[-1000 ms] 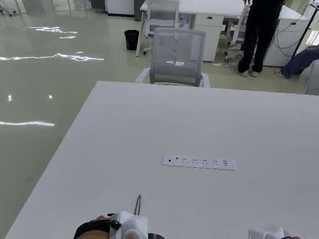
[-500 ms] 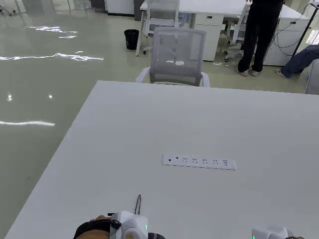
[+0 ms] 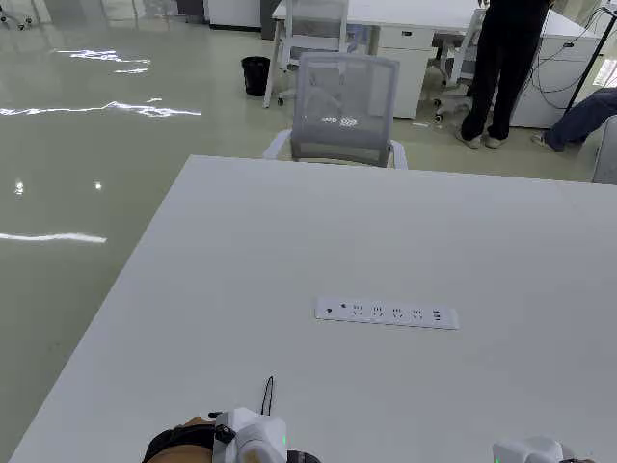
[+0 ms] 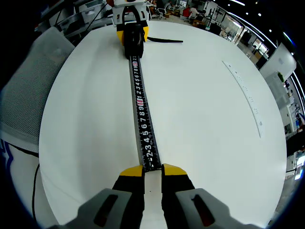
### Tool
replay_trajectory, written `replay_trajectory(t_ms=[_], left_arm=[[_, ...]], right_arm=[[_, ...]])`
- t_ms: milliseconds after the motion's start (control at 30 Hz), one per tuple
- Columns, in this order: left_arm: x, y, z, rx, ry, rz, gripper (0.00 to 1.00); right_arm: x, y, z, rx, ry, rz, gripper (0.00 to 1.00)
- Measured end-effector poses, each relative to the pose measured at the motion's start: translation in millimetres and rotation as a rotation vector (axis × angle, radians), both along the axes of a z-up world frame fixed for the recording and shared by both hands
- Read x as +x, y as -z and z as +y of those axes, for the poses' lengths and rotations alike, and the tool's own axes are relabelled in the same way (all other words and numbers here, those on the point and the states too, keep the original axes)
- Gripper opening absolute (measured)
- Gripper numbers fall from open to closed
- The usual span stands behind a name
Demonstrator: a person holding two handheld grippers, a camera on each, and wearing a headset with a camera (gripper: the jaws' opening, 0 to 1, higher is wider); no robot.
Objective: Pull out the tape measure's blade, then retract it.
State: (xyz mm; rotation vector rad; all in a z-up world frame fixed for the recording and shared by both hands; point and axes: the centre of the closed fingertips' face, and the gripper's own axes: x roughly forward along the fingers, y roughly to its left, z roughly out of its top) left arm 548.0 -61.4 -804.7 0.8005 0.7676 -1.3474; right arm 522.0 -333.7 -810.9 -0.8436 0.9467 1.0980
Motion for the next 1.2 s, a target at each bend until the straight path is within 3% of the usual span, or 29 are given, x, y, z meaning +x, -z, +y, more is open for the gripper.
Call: replay_trajectory(t_ms=[933, 1200], left_arm=[[0.2, -0.5, 0.1, 0.0, -0.001, 0.003, 0.29], [0.6, 0.5, 0.0, 0.007, 0.006, 0.003, 0.3]], right_arm=[[0.4, 2.7, -5.1, 0.009, 0.044, 0.001, 0.11], [0.0, 1.9, -4.6, 0.019, 0.03, -0.036, 0.14]])
